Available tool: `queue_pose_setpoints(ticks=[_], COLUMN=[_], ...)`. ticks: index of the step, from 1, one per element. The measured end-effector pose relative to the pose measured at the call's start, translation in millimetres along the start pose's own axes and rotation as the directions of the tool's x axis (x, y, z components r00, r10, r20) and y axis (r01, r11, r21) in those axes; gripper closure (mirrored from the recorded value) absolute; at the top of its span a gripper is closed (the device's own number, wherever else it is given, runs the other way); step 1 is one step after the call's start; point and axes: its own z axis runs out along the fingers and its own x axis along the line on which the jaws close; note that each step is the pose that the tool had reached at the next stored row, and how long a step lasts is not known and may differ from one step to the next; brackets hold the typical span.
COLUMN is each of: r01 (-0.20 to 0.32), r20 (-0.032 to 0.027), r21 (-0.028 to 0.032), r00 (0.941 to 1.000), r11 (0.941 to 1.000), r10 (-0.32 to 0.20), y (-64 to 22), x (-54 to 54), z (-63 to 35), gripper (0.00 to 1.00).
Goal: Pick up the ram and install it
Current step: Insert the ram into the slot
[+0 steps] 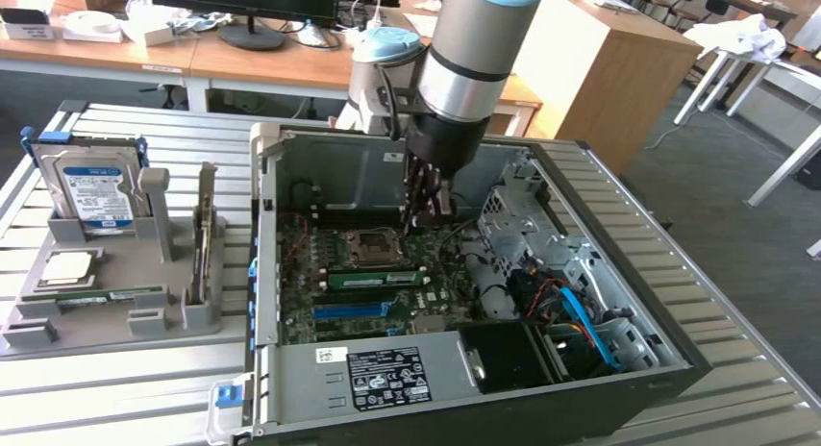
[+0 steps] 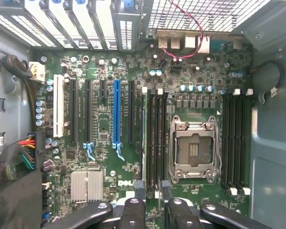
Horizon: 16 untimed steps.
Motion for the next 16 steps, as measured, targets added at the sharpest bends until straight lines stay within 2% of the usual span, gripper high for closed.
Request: queue_pose_setpoints(ticks=[8, 16], r01=[0.0, 0.0], r20=[-0.0008, -0.001], r21=[-0.0001, -0.0007], r00=[1.0, 1.0], r11=[1.0, 1.0], r10=[0.0, 0.0], y=[0.0, -0.1], x=[-0.1, -0.5], z=[-1.1, -7.2], gripper=[0.74, 0.74])
